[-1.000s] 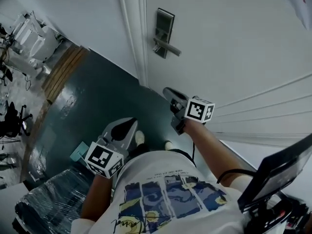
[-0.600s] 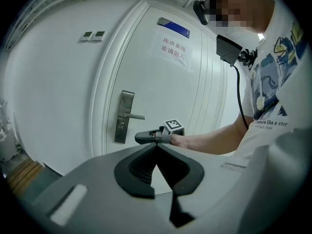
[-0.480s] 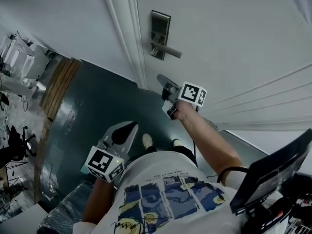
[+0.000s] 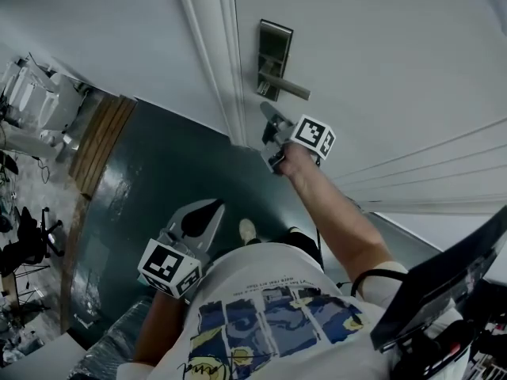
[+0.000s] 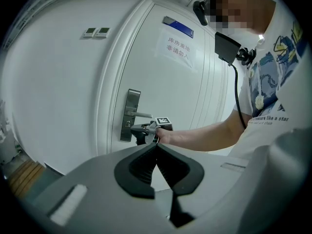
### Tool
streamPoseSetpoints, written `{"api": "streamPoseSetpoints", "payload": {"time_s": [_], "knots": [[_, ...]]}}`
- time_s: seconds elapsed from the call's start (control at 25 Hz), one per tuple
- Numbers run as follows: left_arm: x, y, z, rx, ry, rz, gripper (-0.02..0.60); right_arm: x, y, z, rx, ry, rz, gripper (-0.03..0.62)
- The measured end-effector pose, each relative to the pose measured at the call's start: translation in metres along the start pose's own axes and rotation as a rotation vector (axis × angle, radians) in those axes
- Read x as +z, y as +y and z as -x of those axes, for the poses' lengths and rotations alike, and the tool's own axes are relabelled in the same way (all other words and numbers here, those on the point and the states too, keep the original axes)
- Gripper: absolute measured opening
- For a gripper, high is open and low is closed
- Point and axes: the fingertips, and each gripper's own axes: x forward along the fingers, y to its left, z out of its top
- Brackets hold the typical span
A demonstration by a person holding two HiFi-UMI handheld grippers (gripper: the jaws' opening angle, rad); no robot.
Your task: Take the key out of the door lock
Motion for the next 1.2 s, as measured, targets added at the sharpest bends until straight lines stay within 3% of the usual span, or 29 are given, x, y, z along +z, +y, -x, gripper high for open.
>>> {"api": "streamPoseSetpoints", "payload": {"time_s": [0.32,1.2], "knots": [[0.002,0.042,-0.009,-0.003,0.014,0.002,0.005,0.015,-0.015,-0.043,0.007,-0.069,-0.065,0.06],[0.005,0.043,-0.014,-0.031,0.031,0.006,0.005,0.026,-0.004,-0.046,0.054,-0.176,-0.163,0.04]]}}
